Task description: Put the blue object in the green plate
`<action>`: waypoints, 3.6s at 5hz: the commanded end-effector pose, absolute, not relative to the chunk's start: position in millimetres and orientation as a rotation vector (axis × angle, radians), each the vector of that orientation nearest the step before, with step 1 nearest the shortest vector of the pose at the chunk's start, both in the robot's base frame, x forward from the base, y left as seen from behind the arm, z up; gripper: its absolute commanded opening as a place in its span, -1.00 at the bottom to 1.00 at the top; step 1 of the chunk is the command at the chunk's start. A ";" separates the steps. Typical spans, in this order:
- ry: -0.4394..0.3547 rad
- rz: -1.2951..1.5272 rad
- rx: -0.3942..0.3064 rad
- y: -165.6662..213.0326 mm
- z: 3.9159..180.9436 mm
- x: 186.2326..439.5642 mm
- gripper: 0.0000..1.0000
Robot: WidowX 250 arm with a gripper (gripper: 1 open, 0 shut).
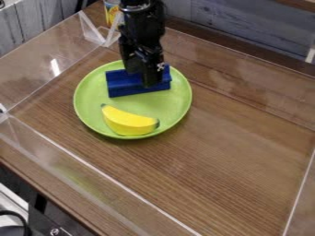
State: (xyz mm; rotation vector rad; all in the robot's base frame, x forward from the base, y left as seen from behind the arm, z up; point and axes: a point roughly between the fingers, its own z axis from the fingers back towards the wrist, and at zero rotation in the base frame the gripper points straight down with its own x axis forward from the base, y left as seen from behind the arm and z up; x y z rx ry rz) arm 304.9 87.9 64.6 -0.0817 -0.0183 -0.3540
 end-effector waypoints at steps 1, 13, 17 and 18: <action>-0.049 -0.337 -0.065 103.4 67.4 306.2 1.00; -0.063 -0.494 0.002 68.1 93.5 302.7 -1.00; -0.114 -0.609 0.010 66.7 96.3 316.1 -1.00; -0.134 -0.660 0.012 74.9 94.3 312.9 -1.00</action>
